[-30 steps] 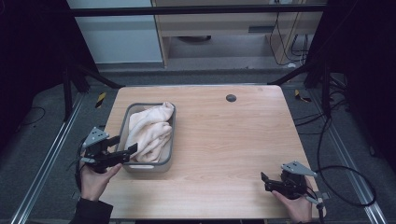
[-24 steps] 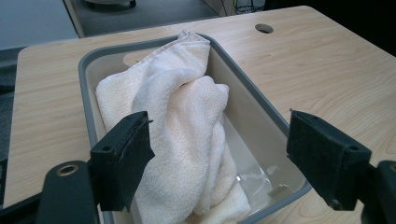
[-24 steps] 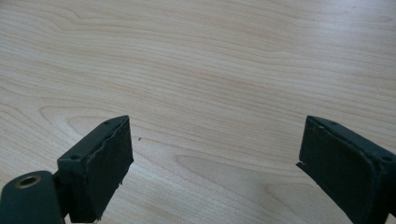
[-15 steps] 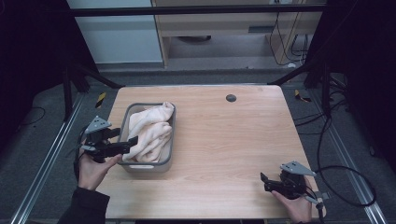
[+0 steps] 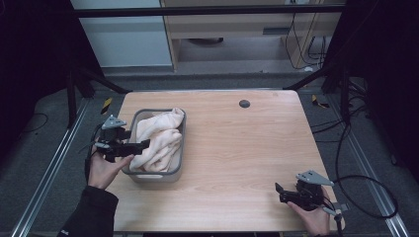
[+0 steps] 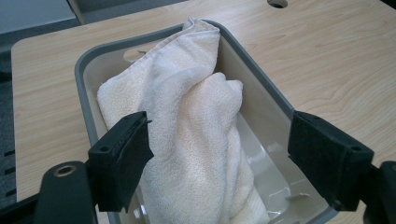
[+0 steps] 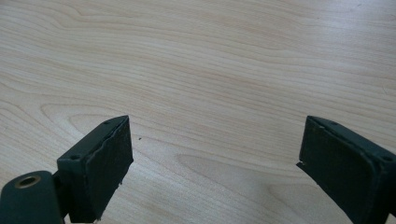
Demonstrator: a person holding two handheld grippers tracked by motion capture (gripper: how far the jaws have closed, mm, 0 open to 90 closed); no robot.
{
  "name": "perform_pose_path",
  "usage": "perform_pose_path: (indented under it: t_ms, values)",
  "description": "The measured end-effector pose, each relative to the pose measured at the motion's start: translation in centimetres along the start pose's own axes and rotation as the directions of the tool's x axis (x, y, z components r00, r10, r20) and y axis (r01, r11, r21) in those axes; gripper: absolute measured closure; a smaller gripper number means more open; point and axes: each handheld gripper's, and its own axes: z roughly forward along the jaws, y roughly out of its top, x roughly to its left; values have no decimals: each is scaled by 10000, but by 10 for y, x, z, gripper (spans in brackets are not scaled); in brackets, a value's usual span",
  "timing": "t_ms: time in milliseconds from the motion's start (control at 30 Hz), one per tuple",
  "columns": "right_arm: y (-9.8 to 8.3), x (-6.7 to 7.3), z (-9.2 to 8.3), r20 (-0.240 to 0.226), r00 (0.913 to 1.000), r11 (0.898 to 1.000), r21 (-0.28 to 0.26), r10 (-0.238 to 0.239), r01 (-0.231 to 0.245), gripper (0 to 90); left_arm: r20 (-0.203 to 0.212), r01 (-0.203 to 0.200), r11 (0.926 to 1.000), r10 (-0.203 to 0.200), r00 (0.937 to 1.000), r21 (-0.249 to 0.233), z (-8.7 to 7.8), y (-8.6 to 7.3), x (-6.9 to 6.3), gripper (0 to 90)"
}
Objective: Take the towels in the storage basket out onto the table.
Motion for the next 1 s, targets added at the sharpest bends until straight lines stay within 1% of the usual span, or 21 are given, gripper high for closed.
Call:
perform_pose_path:
  t_ms: [367,400,600,667,900,1000]
  values:
    - [0,0,1,-22,10000,10000,36,-57,57,95,28,68,9992,-69,10000,396,14,5,5,195]
    - [0,0,1,-19,10000,10000,39,-56,57,95,26,73,9988,-74,10000,482,17,7,5,194]
    - [0,0,1,-33,10000,10000,49,-48,48,95,9,-10,9968,9,10000,798,25,11,6,186]
    - [0,0,1,-50,10000,10000,61,-62,63,95,-5,-10,9967,10,10000,809,27,12,5,184]
    - [0,0,1,-102,9999,9999,129,-50,51,91,13,-80,9922,79,10000,1243,39,16,7,166]
    - [0,0,1,-87,9999,9999,124,-119,120,91,-74,-139,9907,151,9999,1357,43,16,9,153]
